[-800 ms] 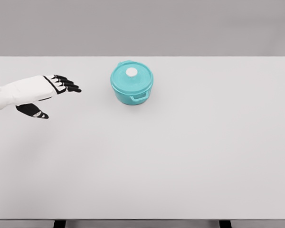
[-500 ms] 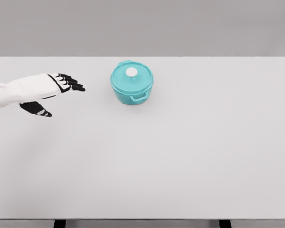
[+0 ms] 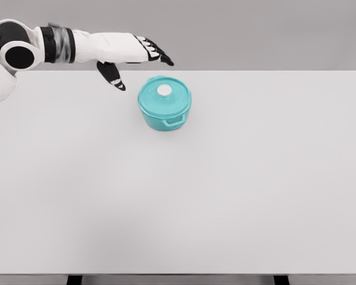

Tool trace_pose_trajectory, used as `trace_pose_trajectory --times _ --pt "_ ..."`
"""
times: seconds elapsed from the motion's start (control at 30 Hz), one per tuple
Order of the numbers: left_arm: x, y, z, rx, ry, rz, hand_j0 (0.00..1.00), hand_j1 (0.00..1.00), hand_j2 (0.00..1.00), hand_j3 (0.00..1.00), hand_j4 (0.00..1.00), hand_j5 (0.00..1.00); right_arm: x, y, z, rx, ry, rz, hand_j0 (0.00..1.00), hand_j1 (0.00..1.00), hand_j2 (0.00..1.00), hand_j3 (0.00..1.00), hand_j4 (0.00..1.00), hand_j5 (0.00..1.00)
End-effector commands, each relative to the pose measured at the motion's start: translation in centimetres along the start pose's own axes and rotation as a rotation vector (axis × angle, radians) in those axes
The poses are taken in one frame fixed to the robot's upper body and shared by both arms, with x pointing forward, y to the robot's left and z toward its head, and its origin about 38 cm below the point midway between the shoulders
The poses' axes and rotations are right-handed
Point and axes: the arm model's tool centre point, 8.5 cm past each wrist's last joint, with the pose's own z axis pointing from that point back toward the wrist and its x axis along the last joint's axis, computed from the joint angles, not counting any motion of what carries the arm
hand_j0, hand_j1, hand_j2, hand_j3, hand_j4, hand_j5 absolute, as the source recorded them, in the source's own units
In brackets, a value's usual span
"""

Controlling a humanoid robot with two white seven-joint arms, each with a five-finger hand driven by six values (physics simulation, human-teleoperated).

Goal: Open the lid of the pot with left arm

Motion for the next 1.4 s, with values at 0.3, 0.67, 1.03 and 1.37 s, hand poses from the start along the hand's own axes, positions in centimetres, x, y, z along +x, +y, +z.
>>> trace_pose_trajectory --times 0.3,0.67,1.03,1.37 --pt "-0.1 -0.6 -5.4 -0.070 0.000 0.060 1.00 1.00 1.00 1.00 1.00 1.00 0.0 0.0 0.0 0.000 0.000 0.000 1.00 1.00 1.00 1.00 1.00 1.00" --pt "1.4 -0.8 -7.6 -0.120 -0.017 -0.002 0.82 0.82 0.82 0.82 0.82 0.82 0.0 0.0 0.0 0.000 0.000 0.000 1.00 1.00 1.00 1.00 1.00 1.00" --pt "1.2 -1.7 -8.4 -0.143 -0.003 0.011 0.83 0.83 0.83 0.83 0.83 0.83 0.0 0.0 0.0 0.000 0.000 0.000 1.00 1.00 1.00 1.00 1.00 1.00" --pt "0.8 -2.2 -8.5 -0.159 0.013 0.018 0.82 0.82 0.82 0.82 0.82 0.82 0.0 0.0 0.0 0.000 0.000 0.000 1.00 1.00 1.00 1.00 1.00 1.00"
